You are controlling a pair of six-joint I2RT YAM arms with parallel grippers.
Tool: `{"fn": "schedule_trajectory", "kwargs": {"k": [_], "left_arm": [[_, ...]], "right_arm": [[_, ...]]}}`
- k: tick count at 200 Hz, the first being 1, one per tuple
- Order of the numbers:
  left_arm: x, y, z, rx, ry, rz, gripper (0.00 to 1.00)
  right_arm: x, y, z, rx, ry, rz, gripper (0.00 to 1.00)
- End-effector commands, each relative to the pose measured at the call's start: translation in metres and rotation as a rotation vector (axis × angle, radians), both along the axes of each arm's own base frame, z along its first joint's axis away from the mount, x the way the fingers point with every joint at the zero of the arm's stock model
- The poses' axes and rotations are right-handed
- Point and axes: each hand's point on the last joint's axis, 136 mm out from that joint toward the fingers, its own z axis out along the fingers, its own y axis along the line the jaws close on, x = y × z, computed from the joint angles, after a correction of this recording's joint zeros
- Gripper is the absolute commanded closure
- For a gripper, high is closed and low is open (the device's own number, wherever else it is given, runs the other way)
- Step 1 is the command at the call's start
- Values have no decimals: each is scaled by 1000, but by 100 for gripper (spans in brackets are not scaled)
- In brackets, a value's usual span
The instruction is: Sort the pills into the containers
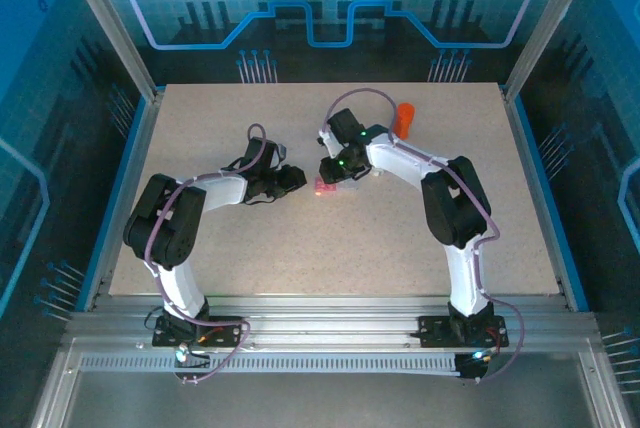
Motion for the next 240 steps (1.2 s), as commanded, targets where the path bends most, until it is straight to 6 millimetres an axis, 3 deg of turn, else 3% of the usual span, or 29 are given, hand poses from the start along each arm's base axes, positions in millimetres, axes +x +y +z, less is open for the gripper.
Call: {"fn": "schedule_trajectory", "kwargs": {"k": [1, 98, 136, 174, 206, 240], "left_arm": [[-4, 0, -5, -11, 20, 10, 68], [-6, 0, -7, -15, 24, 8, 68], [-5, 0, -10, -14, 28, 8, 68], [-4, -2, -12, -17, 32, -2, 68], [-2, -2, -8, -15, 26, -7, 69], [-3, -2, 8, -25, -7, -11, 69]], "right_arm": [[-7, 2, 4, -8, -9, -6, 71], [-9, -1, -12, -130, -14, 27, 84], [-6, -11, -37, -240, 15, 42, 92], [-13, -17, -64, -293, 83, 52, 93], [-9, -7, -47, -234, 56, 53, 93], [-2, 15, 10, -69, -23, 37, 91]]}}
